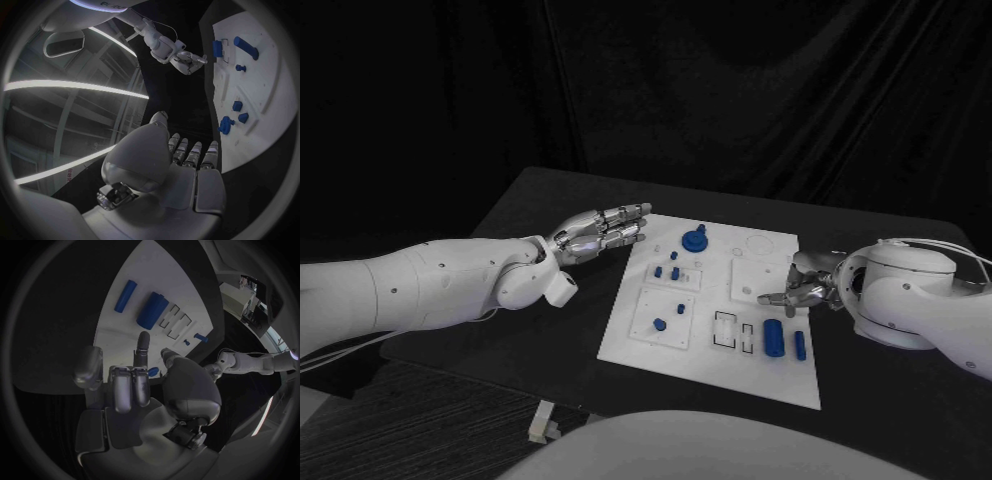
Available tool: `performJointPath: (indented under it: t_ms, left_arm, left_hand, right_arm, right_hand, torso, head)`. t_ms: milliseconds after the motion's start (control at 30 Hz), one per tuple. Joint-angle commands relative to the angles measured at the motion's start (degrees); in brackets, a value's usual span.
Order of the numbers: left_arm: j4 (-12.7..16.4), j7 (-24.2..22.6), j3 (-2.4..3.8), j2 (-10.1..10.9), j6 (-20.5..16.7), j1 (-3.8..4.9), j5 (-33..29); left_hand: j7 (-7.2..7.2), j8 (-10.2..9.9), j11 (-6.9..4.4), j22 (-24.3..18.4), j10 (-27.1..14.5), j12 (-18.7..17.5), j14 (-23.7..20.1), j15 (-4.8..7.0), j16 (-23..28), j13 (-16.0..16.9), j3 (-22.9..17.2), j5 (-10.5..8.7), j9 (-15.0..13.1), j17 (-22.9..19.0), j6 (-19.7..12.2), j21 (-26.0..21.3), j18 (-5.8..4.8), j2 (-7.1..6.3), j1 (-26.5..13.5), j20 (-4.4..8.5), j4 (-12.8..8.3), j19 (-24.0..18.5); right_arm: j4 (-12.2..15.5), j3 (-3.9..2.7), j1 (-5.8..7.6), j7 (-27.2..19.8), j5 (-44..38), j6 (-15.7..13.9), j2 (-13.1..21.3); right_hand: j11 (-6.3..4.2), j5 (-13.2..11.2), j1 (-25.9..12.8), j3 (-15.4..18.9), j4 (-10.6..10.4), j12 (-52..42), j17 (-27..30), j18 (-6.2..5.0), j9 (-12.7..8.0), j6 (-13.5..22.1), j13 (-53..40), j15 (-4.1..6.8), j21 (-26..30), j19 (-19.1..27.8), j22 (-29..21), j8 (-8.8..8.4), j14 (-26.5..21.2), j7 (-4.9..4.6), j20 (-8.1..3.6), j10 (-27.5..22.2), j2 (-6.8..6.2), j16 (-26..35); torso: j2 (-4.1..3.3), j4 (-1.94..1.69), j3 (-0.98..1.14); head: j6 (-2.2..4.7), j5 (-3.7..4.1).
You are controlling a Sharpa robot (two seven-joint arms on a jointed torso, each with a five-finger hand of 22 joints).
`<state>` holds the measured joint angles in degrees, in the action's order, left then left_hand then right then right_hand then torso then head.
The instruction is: Assemble the parts on the task board
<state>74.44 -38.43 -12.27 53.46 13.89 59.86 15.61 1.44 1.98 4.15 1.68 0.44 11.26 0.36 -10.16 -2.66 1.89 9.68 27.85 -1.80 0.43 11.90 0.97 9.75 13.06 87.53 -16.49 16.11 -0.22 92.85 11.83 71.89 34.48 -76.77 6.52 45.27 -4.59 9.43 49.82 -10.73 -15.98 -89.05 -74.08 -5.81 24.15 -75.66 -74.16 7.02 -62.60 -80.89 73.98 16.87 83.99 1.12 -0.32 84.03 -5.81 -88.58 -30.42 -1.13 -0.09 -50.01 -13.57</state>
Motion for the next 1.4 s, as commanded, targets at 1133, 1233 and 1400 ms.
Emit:
performJointPath:
  t_ms: [1133, 1233, 1400]
  left_arm:
    - [-0.04, -0.35, 0.06, -0.28, 0.76, -0.07, -0.41]
    - [-0.04, -0.28, 0.06, -0.3, 0.85, -0.07, -0.41]
    - [-0.1, -0.13, 0.06, -0.46, 1.07, -0.08, -0.41]
  left_hand:
    - [-0.28, -0.33, 0.83, 0.7, 0.12, 0.67, 0.54, -0.46, -0.63, -0.29, -1.89, 0.9, 0.15, 0.38, 0.48, -0.46, 0.27, -0.4, 0.6, -0.32, -0.31, 0.74]
    - [-0.34, -0.34, 1.06, 0.67, 0.14, 0.73, 0.56, -0.52, -0.66, -0.29, -1.93, 0.91, 0.16, 0.38, 0.46, -0.47, 0.25, -0.4, 0.61, -0.33, -0.29, 0.74]
    - [-0.42, -0.34, 1.37, 0.64, 0.15, 0.78, 0.57, -0.63, -0.7, -0.28, -2.01, 0.93, 0.16, 0.39, 0.42, -0.48, 0.21, -0.41, 0.63, -0.33, -0.31, 0.74]
  right_arm:
    - [-0.88, -0.02, -2.26, 1.99, -0.24, 3.71, -0.32]
    - [-1.08, -0.02, -2.42, 2.0, -0.24, 3.74, -0.38]
    - [-1.4, -0.02, -2.76, 2.03, -0.25, 3.96, -0.64]
  right_hand:
    - [0.15, -4.04, -1.28, 1.17, -0.7, -0.95, -15.92, 0.56, 4.58, 1.6, -15.84, 0.08, -0.09, -0.15, 9.04, -0.09, 6.01, -0.4, -0.25, 5.97, -2.3, -1.42]
    - [0.21, -3.95, -1.03, 1.08, -0.66, -0.95, -15.92, 0.53, 4.65, 1.81, -15.84, 0.03, 0.09, -0.09, 8.99, -0.28, 6.01, -0.47, -0.21, 5.97, -2.19, -1.42]
    - [0.33, -3.42, -0.31, 0.87, -0.53, -0.95, -15.92, 0.5, 4.88, 2.17, -15.84, -0.08, 0.27, 0.0, 8.95, -0.66, 6.01, -0.6, -0.11, 5.97, -1.99, -1.42]
  torso:
    - [0.02, 0.02, -0.01]
    - [-0.01, 0.01, 0.0]
    - [0.0, 0.02, 0.0]
  head:
    - [0.01, -0.5]
    - [0.01, -0.45]
    - [0.01, -0.36]
